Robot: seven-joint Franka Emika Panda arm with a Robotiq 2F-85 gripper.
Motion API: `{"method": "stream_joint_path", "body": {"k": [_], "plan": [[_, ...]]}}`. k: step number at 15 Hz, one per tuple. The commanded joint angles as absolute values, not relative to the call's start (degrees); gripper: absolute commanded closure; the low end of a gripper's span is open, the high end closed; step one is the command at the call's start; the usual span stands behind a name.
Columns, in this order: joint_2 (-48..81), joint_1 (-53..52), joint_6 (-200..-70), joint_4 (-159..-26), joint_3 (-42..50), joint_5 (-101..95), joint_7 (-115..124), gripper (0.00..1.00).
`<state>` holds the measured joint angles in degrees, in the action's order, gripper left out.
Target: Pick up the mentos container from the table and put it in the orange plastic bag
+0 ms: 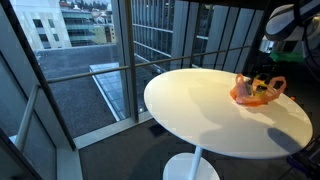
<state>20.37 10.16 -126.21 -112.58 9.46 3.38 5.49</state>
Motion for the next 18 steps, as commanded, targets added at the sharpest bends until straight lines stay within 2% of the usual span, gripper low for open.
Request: {"method": "stream_joint_path", "body": {"k": [1,18], "plan": [[15.4,9.6,-124.0,-115.0,10.0,2.1,6.9,0.0],[-0.7,8.4,-120.6,-121.8,8.9,-3.9,5.3,0.0]]}}
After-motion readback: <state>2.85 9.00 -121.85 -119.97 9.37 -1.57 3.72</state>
